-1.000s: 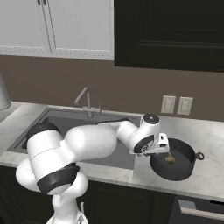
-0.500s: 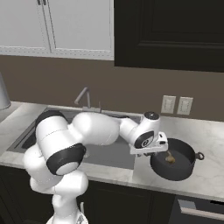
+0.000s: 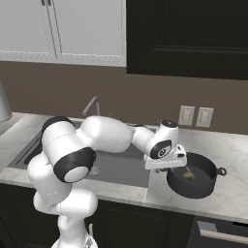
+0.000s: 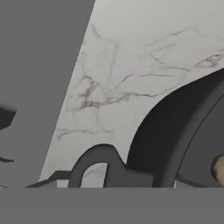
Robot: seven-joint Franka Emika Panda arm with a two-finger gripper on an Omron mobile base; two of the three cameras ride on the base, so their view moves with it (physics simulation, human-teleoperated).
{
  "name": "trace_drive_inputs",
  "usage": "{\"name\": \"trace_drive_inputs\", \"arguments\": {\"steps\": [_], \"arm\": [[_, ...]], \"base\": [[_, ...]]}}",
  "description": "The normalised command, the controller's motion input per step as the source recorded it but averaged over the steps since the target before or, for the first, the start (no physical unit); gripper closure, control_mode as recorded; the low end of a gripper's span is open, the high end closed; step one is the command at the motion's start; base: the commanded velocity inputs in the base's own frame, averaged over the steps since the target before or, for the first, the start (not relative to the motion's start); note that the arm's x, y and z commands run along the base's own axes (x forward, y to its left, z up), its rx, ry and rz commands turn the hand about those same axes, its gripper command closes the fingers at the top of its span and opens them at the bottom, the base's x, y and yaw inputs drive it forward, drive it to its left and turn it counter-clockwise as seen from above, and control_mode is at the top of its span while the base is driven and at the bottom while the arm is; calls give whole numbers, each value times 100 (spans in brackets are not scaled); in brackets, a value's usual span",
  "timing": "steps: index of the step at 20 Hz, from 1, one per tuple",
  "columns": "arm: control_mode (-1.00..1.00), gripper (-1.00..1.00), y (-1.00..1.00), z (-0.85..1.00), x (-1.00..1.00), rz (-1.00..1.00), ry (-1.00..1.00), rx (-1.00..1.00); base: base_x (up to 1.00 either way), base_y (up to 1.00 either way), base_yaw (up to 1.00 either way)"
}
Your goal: Dump the garlic from the pot into the sink. Then turn on the water and wash the garlic. Then turn off the water and put the garlic back in the pot.
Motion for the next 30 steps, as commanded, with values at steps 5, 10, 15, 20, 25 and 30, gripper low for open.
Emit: {"name": "trace_drive_inputs", "arguments": {"steps": [5,10,15,20,25,30], "arm": [[-100,100,27,66,-28,0,-1,9],[-100,100,65,100,-38,0,-14,8],[-100,100,86,100,-13,0,-15,4],[-100,100,93,92,-7,0,-7,1],[-100,100,96,65,-23,0,-2,0],[-100,100,96,40,-40,0,0,3]], "base": [[0,0,0],[0,0,0],[0,0,0],[0,0,0],[0,0,0],[0,0,0]]}}
